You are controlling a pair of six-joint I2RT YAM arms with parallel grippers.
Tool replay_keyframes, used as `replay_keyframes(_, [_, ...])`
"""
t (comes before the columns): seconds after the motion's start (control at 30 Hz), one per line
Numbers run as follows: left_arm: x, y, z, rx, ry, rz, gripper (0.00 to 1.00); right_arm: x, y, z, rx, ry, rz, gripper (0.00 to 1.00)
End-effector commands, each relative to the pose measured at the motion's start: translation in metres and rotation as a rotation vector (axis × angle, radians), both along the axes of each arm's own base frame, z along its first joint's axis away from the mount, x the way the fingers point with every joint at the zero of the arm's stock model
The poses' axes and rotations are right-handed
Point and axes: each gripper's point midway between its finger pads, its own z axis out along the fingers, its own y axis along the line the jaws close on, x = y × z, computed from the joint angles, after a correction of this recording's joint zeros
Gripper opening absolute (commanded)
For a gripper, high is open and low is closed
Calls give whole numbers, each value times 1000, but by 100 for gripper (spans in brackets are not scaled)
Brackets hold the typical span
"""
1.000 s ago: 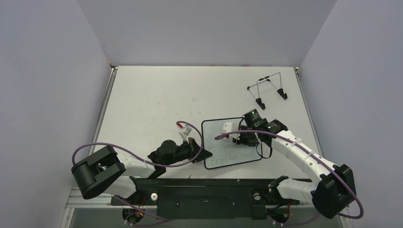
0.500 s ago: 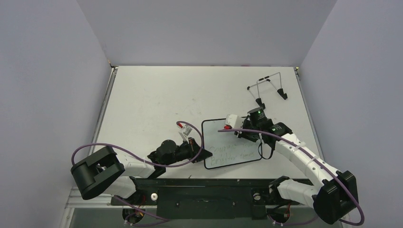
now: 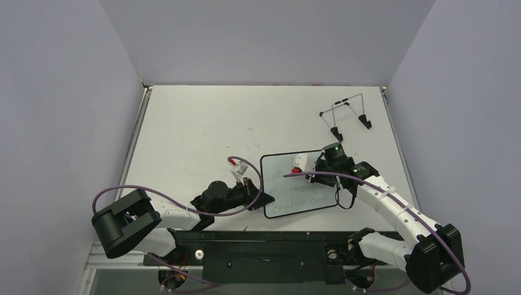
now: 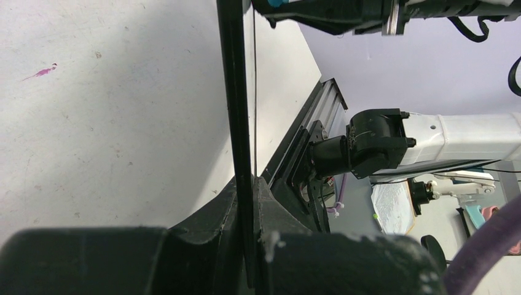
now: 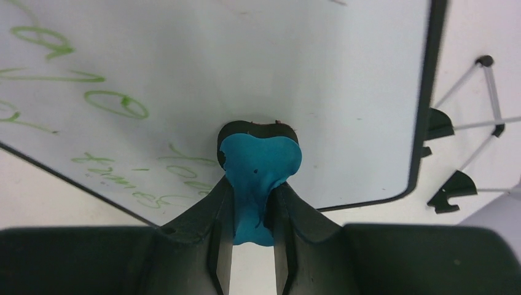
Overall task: Erase the whiteboard
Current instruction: Erase the whiteboard at the center of the board.
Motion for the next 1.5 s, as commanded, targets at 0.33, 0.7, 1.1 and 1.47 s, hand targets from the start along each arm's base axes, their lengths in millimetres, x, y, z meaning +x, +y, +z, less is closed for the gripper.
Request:
replay_keyframes(0.33, [3,-10,44,-113,-121,-24,0,-30,26,6,52,52,236,0])
replay_keyframes(0.7, [2,-14,42,-112,-116,-38,0,55,-18,51,93,-287,-313,0])
replay_keyframes(1.1, [3,-10,46,-114,-126,-28,0,-41,10,-5,-9,75,218,0])
replay_keyframes(1.47, [2,-13,46,-119,-124,-41,0,47,-29,29,-5,-224,-308,0])
